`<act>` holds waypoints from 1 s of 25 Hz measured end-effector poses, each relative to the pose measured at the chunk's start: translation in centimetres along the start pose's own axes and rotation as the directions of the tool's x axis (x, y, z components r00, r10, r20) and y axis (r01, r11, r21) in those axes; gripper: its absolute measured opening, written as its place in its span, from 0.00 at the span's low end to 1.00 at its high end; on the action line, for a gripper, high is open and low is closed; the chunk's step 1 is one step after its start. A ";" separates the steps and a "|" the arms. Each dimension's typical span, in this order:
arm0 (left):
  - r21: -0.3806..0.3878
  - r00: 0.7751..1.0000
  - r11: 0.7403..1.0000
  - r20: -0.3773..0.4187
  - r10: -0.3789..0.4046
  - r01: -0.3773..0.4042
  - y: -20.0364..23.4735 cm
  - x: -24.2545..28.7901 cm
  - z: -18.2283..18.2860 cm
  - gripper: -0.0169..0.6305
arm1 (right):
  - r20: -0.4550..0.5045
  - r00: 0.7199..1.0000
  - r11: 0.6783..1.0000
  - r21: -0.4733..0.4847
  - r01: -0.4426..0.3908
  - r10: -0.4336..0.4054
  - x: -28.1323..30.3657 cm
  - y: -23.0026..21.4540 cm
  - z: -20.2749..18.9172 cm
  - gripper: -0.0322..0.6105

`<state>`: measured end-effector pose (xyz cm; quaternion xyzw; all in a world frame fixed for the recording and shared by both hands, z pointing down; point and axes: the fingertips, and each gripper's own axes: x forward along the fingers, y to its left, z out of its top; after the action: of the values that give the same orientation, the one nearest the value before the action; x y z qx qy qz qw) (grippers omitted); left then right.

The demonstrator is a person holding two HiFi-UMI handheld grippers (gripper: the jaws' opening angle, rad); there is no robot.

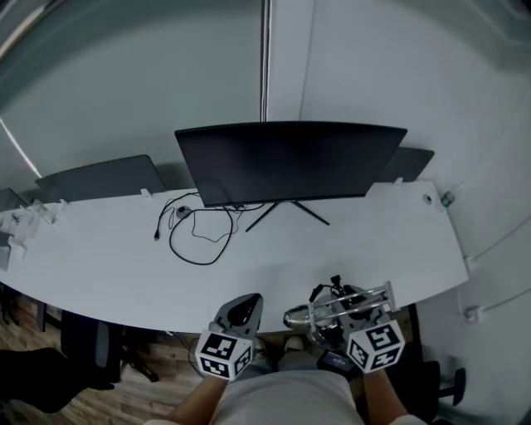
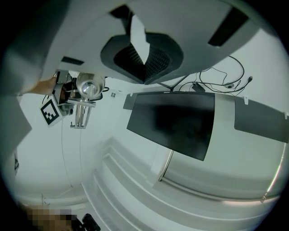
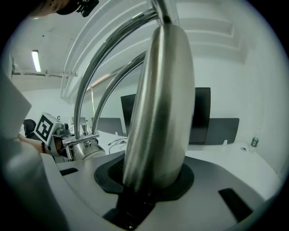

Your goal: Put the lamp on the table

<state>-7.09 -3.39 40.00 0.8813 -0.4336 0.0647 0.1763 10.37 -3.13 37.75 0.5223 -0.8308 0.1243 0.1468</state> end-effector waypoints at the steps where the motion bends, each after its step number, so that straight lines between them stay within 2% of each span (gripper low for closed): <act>1: -0.004 1.000 1.000 0.001 0.007 -0.007 -0.1 0.2 0.1 0.03 | -0.002 1.000 1.000 -0.001 -0.008 0.008 0.2 -0.2 0.1 0.26; 12: -0.022 0.999 0.999 -0.007 0.047 -0.047 -0.3 2.5 0.5 0.03 | -0.021 0.998 0.999 -0.006 -0.054 0.054 2.2 -2.2 0.5 0.26; 25: -0.031 0.996 0.996 -0.039 0.080 -0.081 2.4 5.1 0.4 0.03 | -0.034 0.997 0.998 -0.014 -0.068 0.067 7.3 -4.5 1.0 0.26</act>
<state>-5.82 -8.69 41.65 0.8589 -0.4662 0.0812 0.1959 11.34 -11.42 39.81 0.4906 -0.8464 0.1314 0.1602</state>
